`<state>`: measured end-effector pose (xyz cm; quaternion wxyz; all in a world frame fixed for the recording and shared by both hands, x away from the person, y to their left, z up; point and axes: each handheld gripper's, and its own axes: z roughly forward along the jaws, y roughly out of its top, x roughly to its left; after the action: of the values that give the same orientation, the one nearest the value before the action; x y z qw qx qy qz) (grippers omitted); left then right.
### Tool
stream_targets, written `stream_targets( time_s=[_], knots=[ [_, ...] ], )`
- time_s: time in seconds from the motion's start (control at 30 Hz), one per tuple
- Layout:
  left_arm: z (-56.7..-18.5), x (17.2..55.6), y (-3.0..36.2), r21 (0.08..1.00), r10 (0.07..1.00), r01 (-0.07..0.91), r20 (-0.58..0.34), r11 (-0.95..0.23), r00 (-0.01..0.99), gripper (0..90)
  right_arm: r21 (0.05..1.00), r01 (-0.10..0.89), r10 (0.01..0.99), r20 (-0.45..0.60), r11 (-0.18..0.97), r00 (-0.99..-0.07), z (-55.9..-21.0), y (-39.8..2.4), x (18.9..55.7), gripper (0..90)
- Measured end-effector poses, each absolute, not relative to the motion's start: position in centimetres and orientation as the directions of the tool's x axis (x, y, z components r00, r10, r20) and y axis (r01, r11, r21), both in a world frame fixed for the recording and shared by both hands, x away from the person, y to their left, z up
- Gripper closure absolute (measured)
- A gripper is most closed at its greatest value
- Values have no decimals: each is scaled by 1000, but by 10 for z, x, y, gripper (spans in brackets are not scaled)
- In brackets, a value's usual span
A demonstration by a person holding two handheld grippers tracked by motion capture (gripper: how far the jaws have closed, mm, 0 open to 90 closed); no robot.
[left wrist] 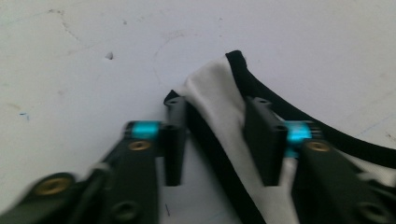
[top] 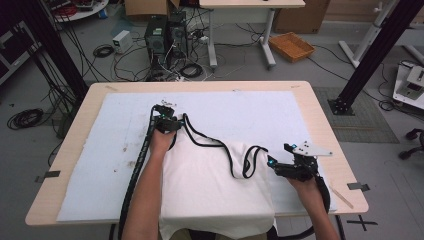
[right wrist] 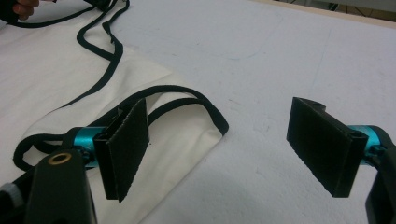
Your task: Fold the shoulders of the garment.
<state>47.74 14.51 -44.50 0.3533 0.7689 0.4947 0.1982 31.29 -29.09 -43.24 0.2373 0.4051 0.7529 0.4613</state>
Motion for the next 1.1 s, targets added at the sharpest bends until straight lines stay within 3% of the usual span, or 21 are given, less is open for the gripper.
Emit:
stream_targets(
  time_s=[0.1,0.53,0.8,0.97,1.03,1.1],
  knots=[
    [-443,475,142,748,887,607,-53,-269,459,841,886,394,830,18,245,-558,-433,-291,313,209],
    [-414,394,150,935,789,290,-19,-203,615,842,891,386,833,16,240,-553,-431,-294,306,209],
    [-429,332,169,955,737,243,-42,-168,675,841,893,380,830,13,242,-558,-430,-293,300,209],
    [-441,305,175,944,705,247,-22,-220,709,836,893,380,829,13,243,-560,-430,-291,298,209],
    [-443,296,177,937,694,261,-29,-231,719,771,892,382,829,13,243,-559,-430,-291,298,209],
    [-443,288,181,929,705,305,-71,-212,706,574,891,383,829,12,245,-558,-430,-291,297,209]
  ],
)
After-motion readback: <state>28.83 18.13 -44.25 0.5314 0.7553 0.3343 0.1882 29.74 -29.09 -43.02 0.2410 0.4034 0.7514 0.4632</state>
